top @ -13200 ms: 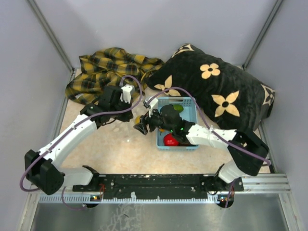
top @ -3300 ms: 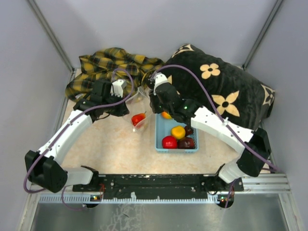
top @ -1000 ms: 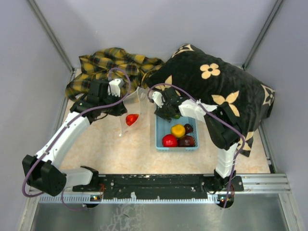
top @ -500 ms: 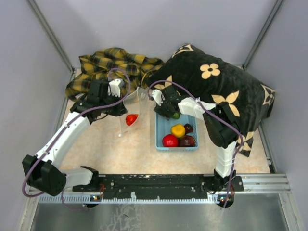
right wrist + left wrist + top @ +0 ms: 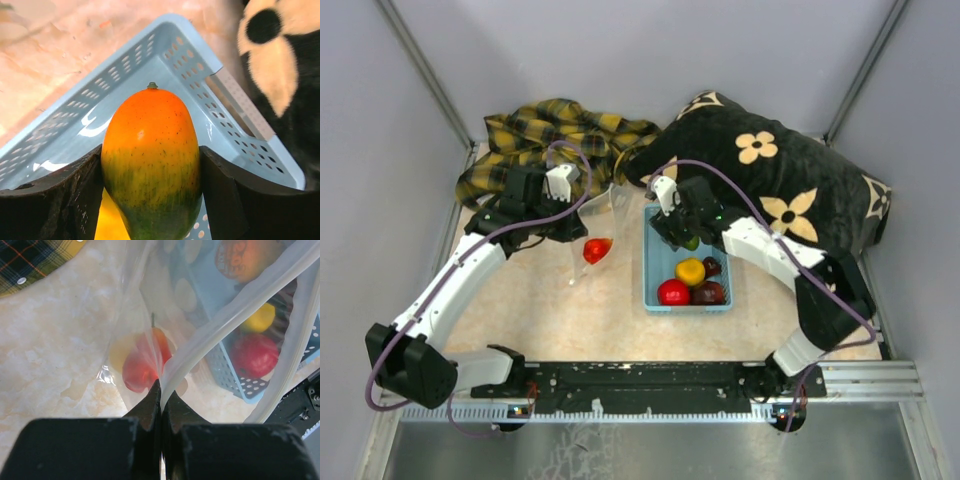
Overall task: Place the food in the zip-top bag and seal the zipper
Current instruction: Pick up the fake fruit from the bin, then place the fake fruit in the zipper food storage bag.
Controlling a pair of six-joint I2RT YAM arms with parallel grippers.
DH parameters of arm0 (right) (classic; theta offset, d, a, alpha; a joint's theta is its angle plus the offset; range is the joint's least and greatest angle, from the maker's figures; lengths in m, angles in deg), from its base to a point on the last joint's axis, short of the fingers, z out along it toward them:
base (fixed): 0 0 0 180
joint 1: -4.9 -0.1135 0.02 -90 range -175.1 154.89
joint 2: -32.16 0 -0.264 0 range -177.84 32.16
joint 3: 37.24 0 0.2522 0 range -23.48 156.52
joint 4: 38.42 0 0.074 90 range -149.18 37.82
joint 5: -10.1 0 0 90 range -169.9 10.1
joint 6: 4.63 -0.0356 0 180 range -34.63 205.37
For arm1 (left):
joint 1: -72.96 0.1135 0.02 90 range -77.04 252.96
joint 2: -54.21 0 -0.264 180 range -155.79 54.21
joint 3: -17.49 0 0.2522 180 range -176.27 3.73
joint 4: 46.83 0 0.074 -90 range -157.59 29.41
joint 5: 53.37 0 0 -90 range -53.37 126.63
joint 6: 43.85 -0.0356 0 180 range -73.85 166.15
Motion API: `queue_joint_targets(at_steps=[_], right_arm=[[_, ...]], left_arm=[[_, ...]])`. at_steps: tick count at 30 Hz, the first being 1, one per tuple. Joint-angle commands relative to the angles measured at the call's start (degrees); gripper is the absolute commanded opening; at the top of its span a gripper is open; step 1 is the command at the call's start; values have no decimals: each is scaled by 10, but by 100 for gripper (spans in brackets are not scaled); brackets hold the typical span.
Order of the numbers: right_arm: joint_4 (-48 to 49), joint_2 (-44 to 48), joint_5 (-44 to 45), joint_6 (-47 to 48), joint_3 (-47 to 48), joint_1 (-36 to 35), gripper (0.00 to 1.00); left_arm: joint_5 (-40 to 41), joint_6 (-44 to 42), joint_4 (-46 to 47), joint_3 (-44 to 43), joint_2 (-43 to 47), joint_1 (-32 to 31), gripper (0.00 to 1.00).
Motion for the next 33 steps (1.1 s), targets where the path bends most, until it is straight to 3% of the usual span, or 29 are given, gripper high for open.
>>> queue_joint_targets(at_steps=[1,7,16,22,28,33], right_arm=[[53,84,-11,-47,-23,3,41],[124,186,-27,-101,-67,-12,40],[275,279,14,-126,-106,-102,40],[401,282,-65,-123,-131,-133,39],[461,235,-155,-64,-110,-167,40],[611,203,-261,-35,-140,-174,40]], left_arm=[[-28,1,19,5,8,3,0],[-24,0,19,5,8,3,0],[-35,0,19,8,4,3,0],[-33,2,19,9,7,3,0],[-42,2,20,9,6,4,0],[-46,2,21,10,6,3,0]])
